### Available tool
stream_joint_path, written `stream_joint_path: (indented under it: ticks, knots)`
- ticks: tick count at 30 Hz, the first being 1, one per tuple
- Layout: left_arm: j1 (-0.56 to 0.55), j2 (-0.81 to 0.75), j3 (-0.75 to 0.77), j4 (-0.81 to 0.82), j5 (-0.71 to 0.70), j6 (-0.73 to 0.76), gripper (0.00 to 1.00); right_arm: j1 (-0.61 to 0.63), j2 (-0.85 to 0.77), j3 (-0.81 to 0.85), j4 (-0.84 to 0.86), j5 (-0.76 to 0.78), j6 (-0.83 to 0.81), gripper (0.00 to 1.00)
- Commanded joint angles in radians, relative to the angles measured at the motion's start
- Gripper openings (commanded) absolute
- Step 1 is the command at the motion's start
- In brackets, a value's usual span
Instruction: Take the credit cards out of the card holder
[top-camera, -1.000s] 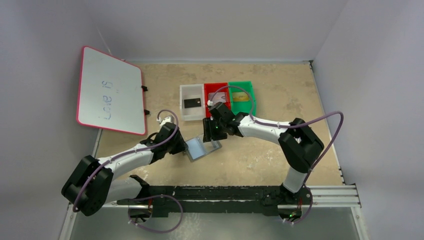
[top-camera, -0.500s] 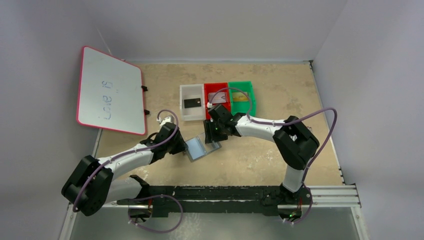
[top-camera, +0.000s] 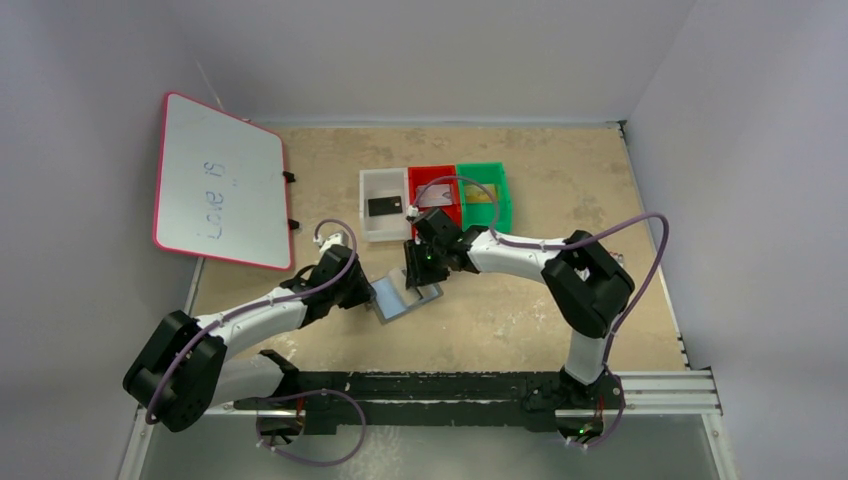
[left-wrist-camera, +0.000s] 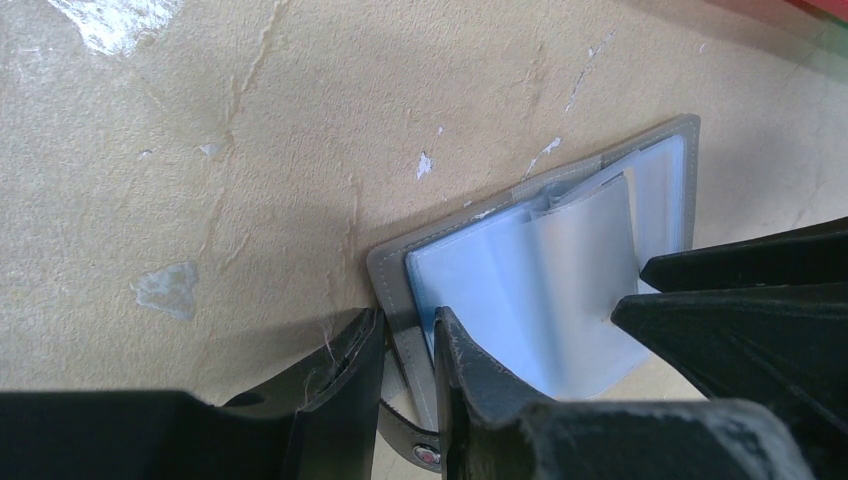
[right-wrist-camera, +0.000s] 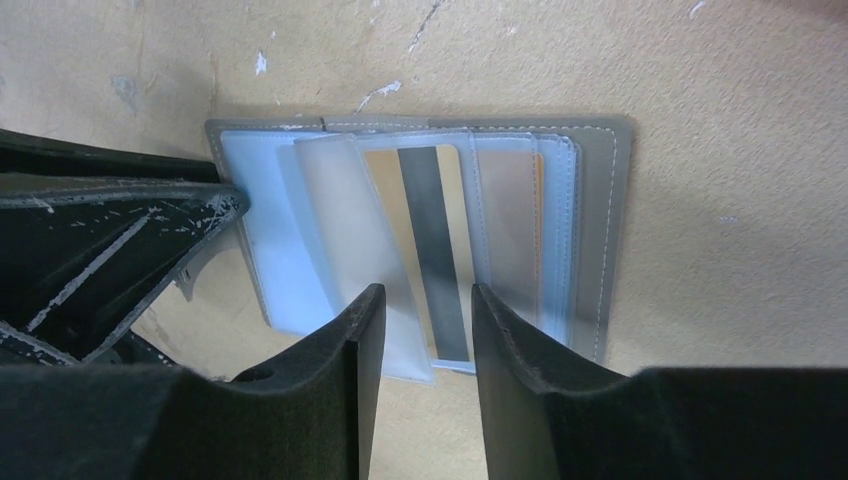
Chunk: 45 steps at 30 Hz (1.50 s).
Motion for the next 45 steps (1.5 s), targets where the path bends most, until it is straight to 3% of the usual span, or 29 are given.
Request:
stream_joint_path:
  ticks: [1, 4, 16, 20, 28, 33, 38, 41, 45]
  knots:
    - [-0.001, 0.006, 0.008, -0.011, 0.02, 0.01, 0.24, 0.026, 0.012, 0.069, -0.037, 0.052, -0.008, 0.36]
    - [-0.001, 0.007, 0.01, -0.01, 0.02, 0.01, 0.24, 0.026, 0.009, 0.083, -0.062, 0.065, -0.019, 0.37]
    - [-0.001, 0.018, 0.016, -0.009, 0.02, 0.011, 0.24, 0.029, -0.007, 0.065, 0.101, -0.19, -0.001, 0.44]
    - [-0.001, -0.016, 0.008, -0.02, -0.006, -0.001, 0.25, 0.03, 0.015, 0.055, 0.192, -0.323, 0.015, 0.46]
    - [-0.001, -0.098, 0.002, -0.078, -0.074, -0.024, 0.28, 0.033, 0.074, 0.045, 0.239, -0.418, 0.032, 0.47]
    - [-0.001, -0.155, 0.008, -0.13, -0.123, -0.038, 0.29, 0.036, 0.027, 0.027, 0.242, -0.348, 0.044, 0.46]
    - [-0.001, -0.242, 0.035, -0.144, -0.128, -0.048, 0.33, 0.032, -0.127, -0.004, 0.17, -0.086, 0.08, 0.46]
    - [-0.001, -0.263, 0.057, -0.125, -0.094, -0.052, 0.37, 0.015, -0.193, -0.014, 0.099, 0.074, 0.084, 0.45]
    - [-0.001, -0.235, 0.074, -0.027, 0.019, -0.058, 0.42, -0.054, -0.234, -0.071, 0.088, 0.09, 0.085, 0.44]
